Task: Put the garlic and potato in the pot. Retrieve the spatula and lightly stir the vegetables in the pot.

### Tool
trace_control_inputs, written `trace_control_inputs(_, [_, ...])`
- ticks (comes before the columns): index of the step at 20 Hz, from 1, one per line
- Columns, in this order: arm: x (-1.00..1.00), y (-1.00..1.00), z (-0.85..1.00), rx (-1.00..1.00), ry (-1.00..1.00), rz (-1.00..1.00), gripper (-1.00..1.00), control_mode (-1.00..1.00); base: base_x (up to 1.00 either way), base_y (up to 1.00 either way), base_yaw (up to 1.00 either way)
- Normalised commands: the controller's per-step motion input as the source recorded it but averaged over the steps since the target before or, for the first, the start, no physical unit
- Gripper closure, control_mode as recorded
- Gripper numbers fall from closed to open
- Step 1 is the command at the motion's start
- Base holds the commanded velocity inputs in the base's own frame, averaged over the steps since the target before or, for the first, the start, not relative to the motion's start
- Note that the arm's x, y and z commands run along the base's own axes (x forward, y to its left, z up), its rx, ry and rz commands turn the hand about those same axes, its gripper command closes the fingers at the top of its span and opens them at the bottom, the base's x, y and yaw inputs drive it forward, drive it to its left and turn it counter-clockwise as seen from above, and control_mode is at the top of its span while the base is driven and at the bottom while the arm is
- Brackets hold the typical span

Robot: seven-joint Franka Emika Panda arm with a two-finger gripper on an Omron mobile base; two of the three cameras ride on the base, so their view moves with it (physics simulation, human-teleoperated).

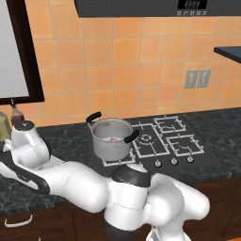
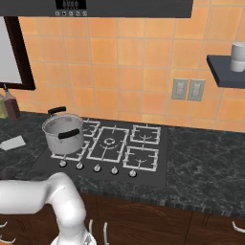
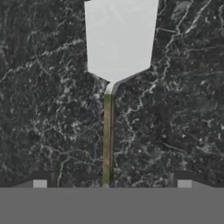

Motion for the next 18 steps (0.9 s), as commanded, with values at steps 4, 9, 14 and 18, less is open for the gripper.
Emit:
trace_control_inputs(4, [0.0, 0.09, -0.38, 0.0, 0.0, 0.0, -1.0, -1.0, 0.0, 0.0, 0.0])
trace_control_inputs(9, [0.04, 0.09, -0.36, 0.04, 0.04, 0.0, -1.0, -1.0, 0.0, 0.0, 0.0])
trace_control_inputs(14, [0.03, 0.15, -0.13, 0.06, 0.12, 0.0, -1.0, -1.0, 0.0, 0.0, 0.0])
trace_control_inputs(18, [0.0, 0.28, -0.16, 0.0, 0.15, 0.0, -1.0, -1.0, 0.0, 0.0, 0.0])
